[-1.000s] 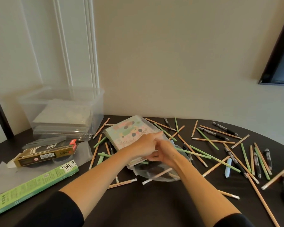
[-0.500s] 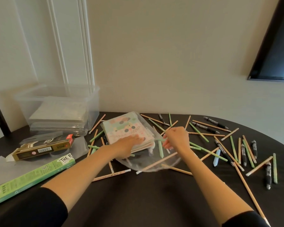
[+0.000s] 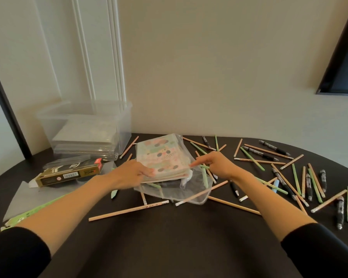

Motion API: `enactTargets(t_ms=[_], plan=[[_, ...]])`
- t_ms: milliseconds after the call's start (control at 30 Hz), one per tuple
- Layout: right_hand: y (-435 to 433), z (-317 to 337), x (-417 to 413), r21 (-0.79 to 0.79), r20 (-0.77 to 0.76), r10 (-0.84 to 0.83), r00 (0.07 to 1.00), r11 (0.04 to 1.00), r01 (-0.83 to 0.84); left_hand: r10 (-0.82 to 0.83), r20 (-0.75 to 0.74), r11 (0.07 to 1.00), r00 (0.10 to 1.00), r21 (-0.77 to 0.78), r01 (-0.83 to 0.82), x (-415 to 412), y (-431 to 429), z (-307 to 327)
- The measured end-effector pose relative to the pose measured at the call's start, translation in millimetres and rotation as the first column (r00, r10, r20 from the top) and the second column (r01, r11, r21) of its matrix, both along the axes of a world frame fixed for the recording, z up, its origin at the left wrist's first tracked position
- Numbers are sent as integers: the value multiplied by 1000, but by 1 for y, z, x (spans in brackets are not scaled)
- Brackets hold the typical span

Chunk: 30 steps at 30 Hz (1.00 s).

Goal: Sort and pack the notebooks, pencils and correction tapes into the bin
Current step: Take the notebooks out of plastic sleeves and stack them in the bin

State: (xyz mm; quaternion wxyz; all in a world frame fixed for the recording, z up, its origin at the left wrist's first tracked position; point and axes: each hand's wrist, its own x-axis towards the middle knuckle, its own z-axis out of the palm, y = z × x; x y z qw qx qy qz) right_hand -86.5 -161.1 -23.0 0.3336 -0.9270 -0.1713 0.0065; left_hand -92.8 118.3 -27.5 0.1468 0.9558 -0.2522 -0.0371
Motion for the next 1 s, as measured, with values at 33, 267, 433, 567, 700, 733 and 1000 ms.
enactTargets(t_ms=[33, 267, 433, 567, 700, 733, 1000], plan=[[-2, -1, 0, -39, 24, 7, 1000, 999, -6, -27, 13, 998, 1000, 50, 26, -1, 4, -1], [-13, -18, -11, -302, 132, 73, 989, 953, -30, -228, 128, 925, 965, 336, 174, -11, 22, -20], [-18, -29, -17, -430, 179, 120, 977, 902, -32, -58, 149, 983, 987, 182, 30, -11, 9, -23], [-4, -24, -13, -142, 178, -60, 982, 986, 86, 87, 17, 993, 996, -76, -85, -8, 7, -19], [4, -18, -6, -3, 145, -155, 977, 988, 157, 198, -209, 854, 958, -443, -273, -7, 4, -23], [6, -18, -5, 29, 141, -185, 973, 983, 182, 213, -249, 798, 945, -514, -315, -8, 3, -25], [29, -21, 20, 346, -52, -509, 859, 798, 494, 480, -151, 562, 864, -704, -435, -4, -10, -33]])
